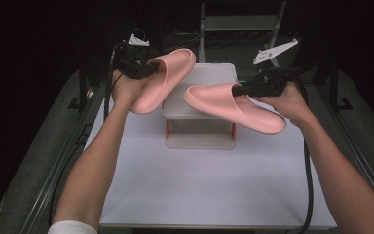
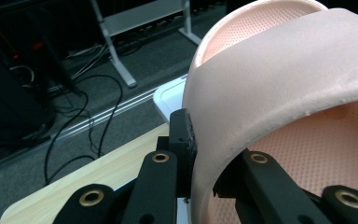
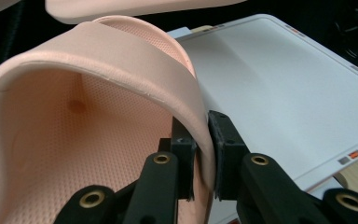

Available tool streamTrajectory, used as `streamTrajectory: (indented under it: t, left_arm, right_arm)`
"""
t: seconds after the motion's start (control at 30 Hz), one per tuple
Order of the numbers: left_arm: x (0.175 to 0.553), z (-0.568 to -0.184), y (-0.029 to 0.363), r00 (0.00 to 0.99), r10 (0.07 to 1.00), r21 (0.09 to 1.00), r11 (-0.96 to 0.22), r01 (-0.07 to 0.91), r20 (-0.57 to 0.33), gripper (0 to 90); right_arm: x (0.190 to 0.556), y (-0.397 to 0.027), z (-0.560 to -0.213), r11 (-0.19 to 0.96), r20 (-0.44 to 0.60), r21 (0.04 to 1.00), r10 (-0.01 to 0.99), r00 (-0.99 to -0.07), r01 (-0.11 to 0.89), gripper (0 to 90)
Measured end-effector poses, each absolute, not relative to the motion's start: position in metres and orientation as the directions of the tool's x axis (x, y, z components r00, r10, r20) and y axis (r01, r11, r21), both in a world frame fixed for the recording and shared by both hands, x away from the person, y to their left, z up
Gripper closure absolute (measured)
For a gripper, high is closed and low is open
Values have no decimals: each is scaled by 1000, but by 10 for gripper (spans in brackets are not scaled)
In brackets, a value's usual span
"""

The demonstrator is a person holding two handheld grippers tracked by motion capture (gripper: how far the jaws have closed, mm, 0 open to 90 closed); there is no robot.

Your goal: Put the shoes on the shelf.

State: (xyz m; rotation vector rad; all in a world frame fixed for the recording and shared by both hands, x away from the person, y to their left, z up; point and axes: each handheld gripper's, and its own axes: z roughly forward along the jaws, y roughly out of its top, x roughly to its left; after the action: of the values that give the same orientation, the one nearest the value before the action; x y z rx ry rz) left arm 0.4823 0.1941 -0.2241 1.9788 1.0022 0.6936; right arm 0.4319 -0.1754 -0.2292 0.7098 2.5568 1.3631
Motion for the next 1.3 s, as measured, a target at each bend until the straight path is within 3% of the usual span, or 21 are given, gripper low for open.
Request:
streamTrajectory:
  t: [1.3]
  left_arm:
    - [506, -243, 179, 508, 854, 789, -385, 478, 109, 806]
  right_arm:
    - [508, -189, -240, 378, 88, 765, 740, -667, 521, 806]
